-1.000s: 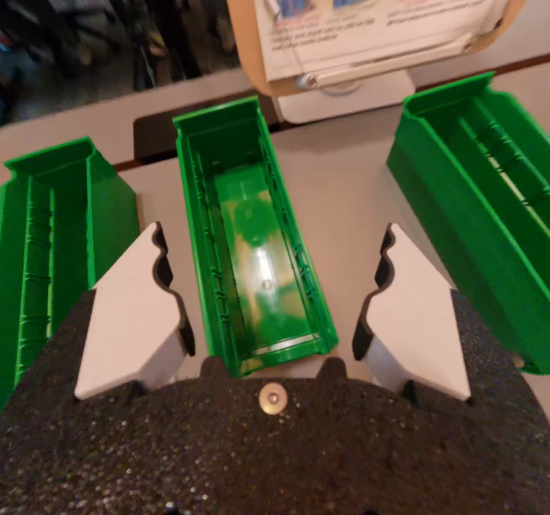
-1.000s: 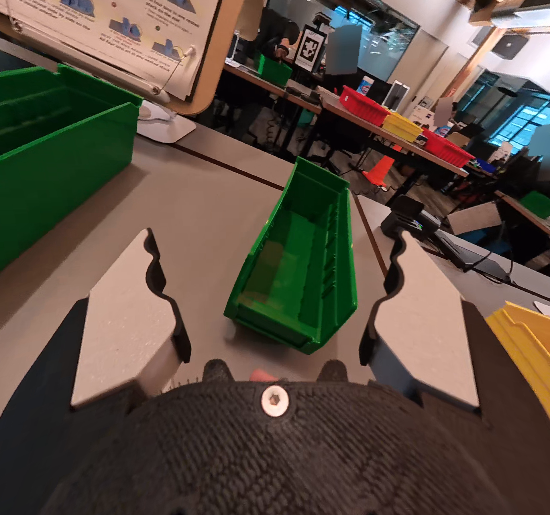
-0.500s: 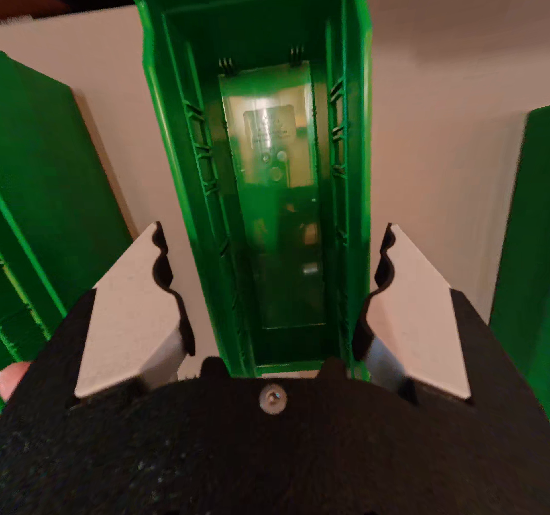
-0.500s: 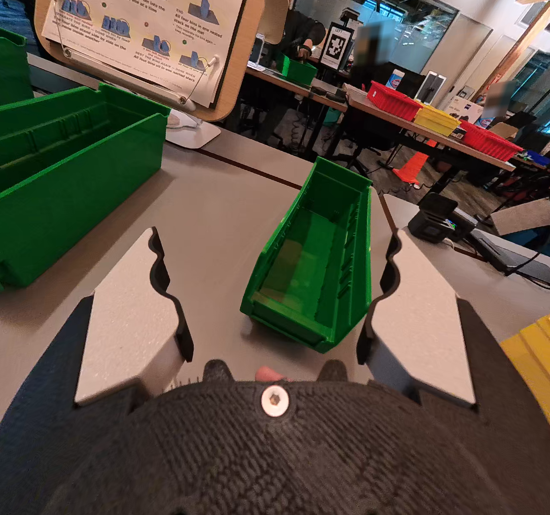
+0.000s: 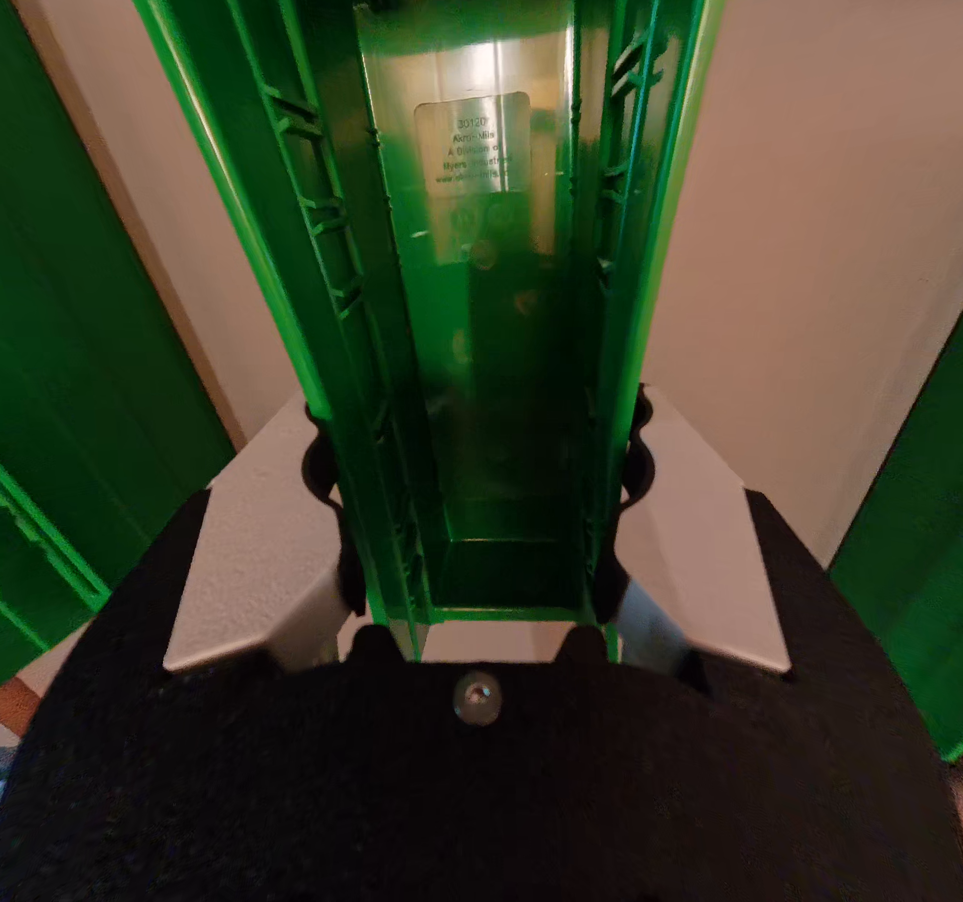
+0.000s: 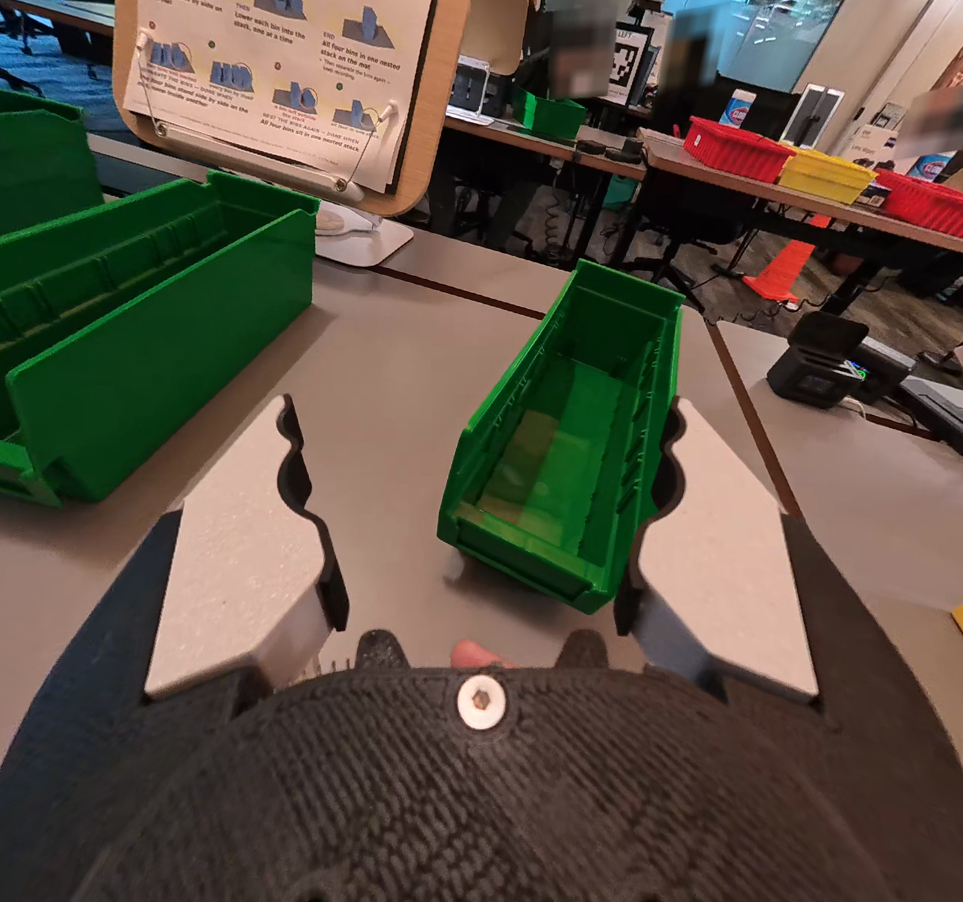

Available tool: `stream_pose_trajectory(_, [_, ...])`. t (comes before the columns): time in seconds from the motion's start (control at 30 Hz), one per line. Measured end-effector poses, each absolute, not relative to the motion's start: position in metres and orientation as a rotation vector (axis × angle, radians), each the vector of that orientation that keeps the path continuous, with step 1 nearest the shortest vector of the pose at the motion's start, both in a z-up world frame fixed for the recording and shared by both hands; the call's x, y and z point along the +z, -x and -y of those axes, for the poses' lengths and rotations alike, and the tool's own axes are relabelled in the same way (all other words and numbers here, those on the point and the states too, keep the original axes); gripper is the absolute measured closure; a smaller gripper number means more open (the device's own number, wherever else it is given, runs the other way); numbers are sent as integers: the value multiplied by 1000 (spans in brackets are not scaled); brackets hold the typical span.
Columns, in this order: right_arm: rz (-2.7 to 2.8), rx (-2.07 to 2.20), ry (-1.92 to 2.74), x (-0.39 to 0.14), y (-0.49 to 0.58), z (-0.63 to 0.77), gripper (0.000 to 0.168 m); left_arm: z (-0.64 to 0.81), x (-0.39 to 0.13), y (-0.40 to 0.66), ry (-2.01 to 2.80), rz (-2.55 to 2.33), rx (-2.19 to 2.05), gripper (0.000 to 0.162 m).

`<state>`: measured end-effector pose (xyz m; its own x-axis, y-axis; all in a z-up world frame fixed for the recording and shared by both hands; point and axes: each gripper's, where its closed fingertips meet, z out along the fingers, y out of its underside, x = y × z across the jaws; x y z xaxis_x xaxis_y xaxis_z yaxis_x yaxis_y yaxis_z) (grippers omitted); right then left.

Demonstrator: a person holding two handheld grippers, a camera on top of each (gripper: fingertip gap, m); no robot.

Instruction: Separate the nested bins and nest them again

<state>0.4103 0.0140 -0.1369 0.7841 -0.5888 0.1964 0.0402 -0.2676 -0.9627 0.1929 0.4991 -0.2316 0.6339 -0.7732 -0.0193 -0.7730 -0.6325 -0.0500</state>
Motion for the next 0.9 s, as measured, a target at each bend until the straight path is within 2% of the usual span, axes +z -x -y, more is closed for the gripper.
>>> stream_pose_trajectory(0.17, [-430, -637, 1764, -141, -412, -14, 40, -482, -210, -187, 2854, -1296, -24, 53])
stream_pose_trajectory(0.3, [-414, -655, 1786, -144, -410, -19, 44, -472, -168, -189, 2840, -1252, -3, 53])
stream_pose_trajectory(0.63, [-355, -659, 1789, -138, -392, -34, 41, -385, -73, -235, 2825, -1315, -225, 55])
stream_pose_trajectory(0.77, [-356, -666, 1789, -135, -391, -32, 41, -347, -59, -256, 2792, -1368, -197, 55])
stream_pose_trajectory(0.9, [-361, -681, 1782, -132, -393, -27, 42, -306, -66, -280, 2804, -1416, -200, 55])
